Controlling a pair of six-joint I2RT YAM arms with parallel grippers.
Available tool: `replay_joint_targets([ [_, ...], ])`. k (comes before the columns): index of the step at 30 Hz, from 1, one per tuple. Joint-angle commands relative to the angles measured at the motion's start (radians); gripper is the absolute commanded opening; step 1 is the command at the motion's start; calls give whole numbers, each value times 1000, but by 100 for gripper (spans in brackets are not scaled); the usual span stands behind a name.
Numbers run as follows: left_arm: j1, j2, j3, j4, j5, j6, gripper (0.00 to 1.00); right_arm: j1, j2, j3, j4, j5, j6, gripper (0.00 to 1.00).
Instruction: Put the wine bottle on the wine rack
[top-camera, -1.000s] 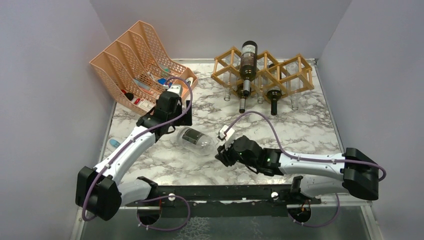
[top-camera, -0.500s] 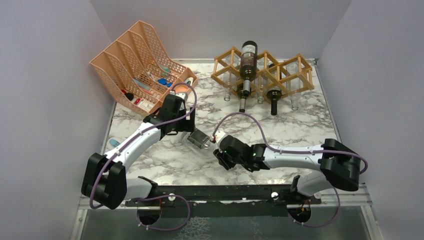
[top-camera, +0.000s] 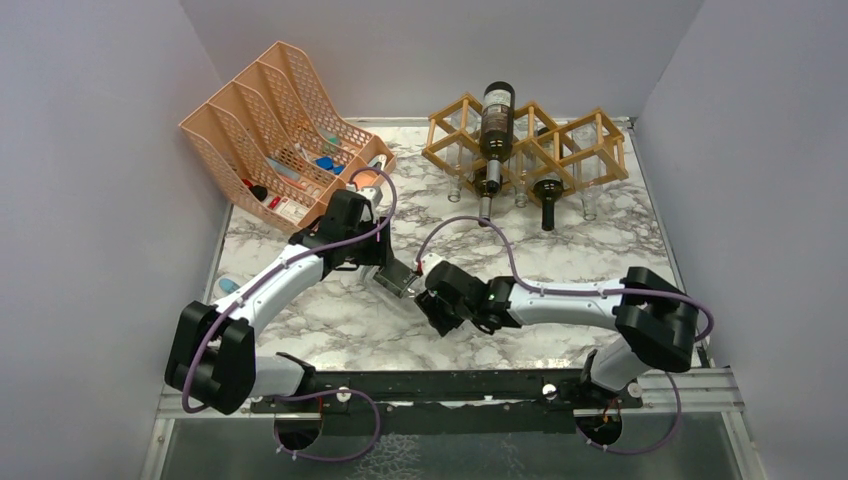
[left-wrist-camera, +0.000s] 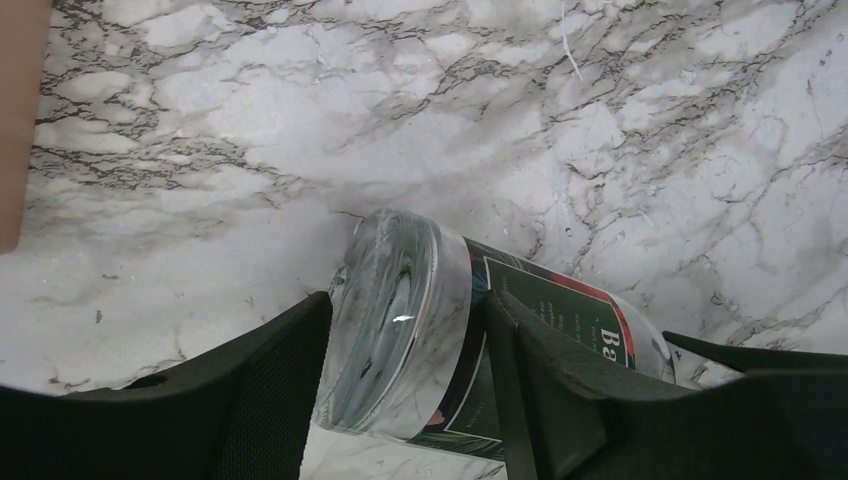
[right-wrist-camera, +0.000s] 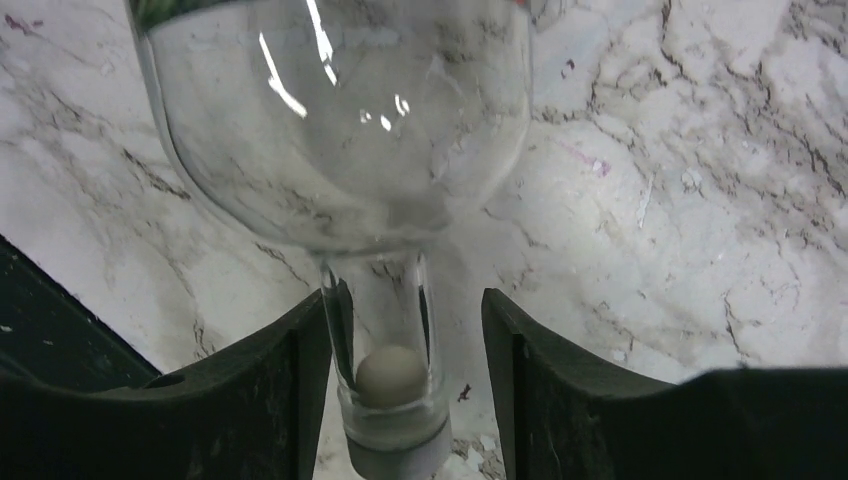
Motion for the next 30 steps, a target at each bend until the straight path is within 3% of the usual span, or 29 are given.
replay_joint_targets([
  [1, 3, 25, -18, -20, 31, 6, 60, -11, 67, 87, 8, -3, 3, 59],
  [15, 4, 28, -17, -20, 44, 10, 55, -26, 187, 118, 75, -71, -8, 55],
  [20, 4, 32, -17, -21, 49, 5, 54, -34, 227, 114, 96, -71, -2, 49],
  [22, 4, 32, -15, -20, 54, 4, 54, -34, 229, 107, 111, -57, -2, 39],
  [26, 3, 8, 6, -13, 72, 2, 54, -34, 187, 91, 133, -9, 0, 7],
  [27, 4, -1, 13, -10, 70, 1, 55, -34, 171, 88, 139, 1, -3, 2],
  [30, 4, -29, 42, 1, 57, -8, 58, -34, 124, 95, 130, 28, -22, 1],
])
